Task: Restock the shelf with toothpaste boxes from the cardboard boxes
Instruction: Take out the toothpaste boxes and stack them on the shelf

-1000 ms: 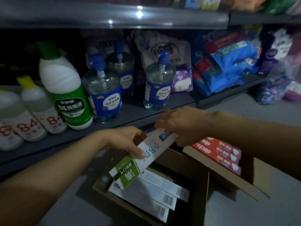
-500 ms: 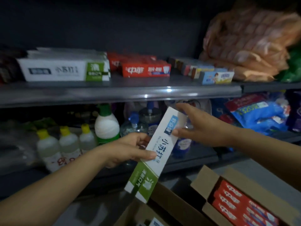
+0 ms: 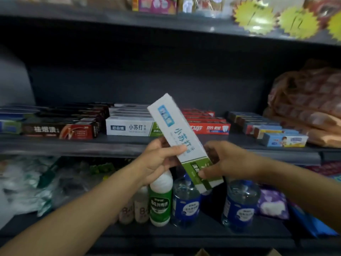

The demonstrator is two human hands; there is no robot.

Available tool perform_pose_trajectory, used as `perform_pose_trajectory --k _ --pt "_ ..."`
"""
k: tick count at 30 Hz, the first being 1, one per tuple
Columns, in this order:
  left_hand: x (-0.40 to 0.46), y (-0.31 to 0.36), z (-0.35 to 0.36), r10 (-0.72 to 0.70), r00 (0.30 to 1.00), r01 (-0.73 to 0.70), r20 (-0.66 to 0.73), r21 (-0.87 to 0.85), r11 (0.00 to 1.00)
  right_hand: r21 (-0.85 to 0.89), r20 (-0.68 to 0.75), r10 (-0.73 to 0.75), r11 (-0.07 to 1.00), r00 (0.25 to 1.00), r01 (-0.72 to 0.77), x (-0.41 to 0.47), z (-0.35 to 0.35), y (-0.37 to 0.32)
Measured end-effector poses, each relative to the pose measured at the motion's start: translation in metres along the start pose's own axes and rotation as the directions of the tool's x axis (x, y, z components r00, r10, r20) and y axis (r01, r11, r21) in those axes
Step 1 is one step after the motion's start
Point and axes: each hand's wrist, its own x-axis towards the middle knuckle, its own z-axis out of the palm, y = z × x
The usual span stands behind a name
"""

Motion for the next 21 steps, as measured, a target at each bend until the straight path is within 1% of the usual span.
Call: perform_pose_trajectory --k 2,6,8,9,11,13,17,21 --pt "-0.001 0.018 -0.016 0.035 0.998 -0.033 -0.043 0.05 0.998 -0.143 0.007 -0.028 0.989 1.0 0.029 0.011 -0.015 -0.011" --pt "-0.003 0.062 -0.059 0.131 0.979 -0.109 -0.157 0.141 0.984 -0.383 0.001 -0.083 0.92 0.997 0.077 0.033 -0.041 -0.038" --pt "-0.003 0.082 -0.08 0.168 0.969 -0.125 -0.182 0.226 0.966 -0.47 0.006 -0.089 0.879 0.996 0.081 0.046 -0.049 -0.051" --pt "-0.004 0.09 -0.088 0.168 0.971 -0.111 -0.17 0.303 0.947 -0.498 0.015 -0.087 0.863 0.996 0.083 0.053 -0.052 -0.056" --pt "-0.006 0.104 -0.098 0.137 0.983 -0.06 -0.124 0.485 0.873 -0.546 0.035 -0.102 0.831 0.994 0.104 0.068 -0.054 -0.067" --pt "-0.003 0.116 -0.108 0.11 0.989 -0.029 -0.1 0.596 0.803 -0.577 0.043 -0.134 0.806 0.99 0.134 0.084 -0.052 -0.076" --pt "0.007 0.131 -0.131 0.104 0.986 0.015 -0.128 0.699 0.715 -0.553 0.064 -0.169 0.815 0.984 0.175 0.115 -0.045 -0.09" --pt "0.022 0.134 -0.151 0.113 0.985 0.044 -0.134 0.812 0.582 -0.548 0.093 -0.144 0.819 0.985 0.171 0.147 -0.037 -0.091"
